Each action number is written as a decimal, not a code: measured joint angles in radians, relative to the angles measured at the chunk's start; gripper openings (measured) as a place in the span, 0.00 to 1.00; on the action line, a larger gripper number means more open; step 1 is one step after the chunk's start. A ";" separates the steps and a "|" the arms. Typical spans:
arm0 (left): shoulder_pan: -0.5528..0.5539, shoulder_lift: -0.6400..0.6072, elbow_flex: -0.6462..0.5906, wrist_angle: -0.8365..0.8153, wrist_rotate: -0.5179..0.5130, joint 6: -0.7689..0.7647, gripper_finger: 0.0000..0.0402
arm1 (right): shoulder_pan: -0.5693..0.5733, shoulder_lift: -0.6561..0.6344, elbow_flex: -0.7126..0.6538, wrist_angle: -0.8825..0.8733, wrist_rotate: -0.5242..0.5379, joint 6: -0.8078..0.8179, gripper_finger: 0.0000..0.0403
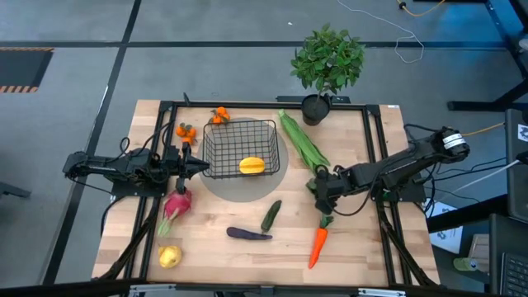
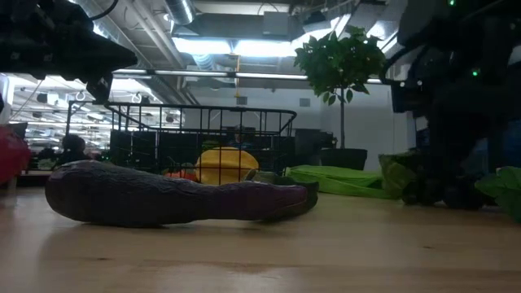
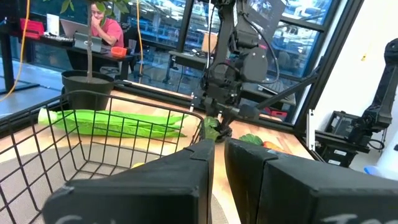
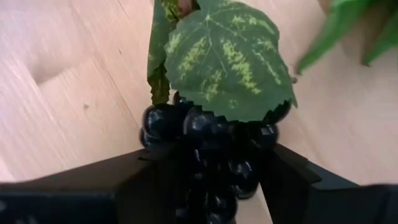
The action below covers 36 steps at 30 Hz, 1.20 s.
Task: Build produce basket
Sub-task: Put the dark purple grapes into the black wire basket
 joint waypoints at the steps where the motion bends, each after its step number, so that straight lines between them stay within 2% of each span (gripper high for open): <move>1: 0.000 0.000 0.000 0.000 0.000 0.000 0.07 | 0.000 0.000 -0.014 0.036 0.000 0.000 0.43; 5: 0.000 0.000 0.000 -0.001 0.000 0.000 0.07 | 0.000 0.000 -0.064 0.126 0.000 0.020 0.43; 13: 0.000 0.000 0.000 -0.002 0.000 0.000 0.07 | 0.000 0.000 -0.093 0.139 0.024 0.182 0.40; 16: 0.000 0.000 0.000 -0.002 0.000 0.000 0.07 | 0.000 0.000 -0.095 0.161 0.022 0.185 0.32; 21: 0.000 0.000 0.000 -0.002 0.000 0.000 0.07 | 0.001 0.004 -0.064 0.148 0.013 0.206 0.08; 22: 0.000 0.000 0.000 -0.002 0.000 0.000 0.07 | 0.005 0.006 -0.049 0.148 0.009 0.195 0.07; 26: 0.000 0.000 0.000 -0.002 0.000 0.000 0.07 | 0.023 0.005 0.074 0.170 0.006 0.100 0.07; 30: 0.000 0.000 0.000 -0.003 0.000 0.000 0.07 | 0.040 0.006 0.228 0.167 0.017 -0.103 0.06; 33: 0.000 0.000 0.000 -0.003 0.000 0.000 0.07 | 0.049 0.004 0.340 0.173 0.092 -0.295 0.06; 36: 0.000 0.000 0.000 -0.003 0.000 0.000 0.07 | 0.050 0.004 0.427 0.184 0.221 -0.486 0.06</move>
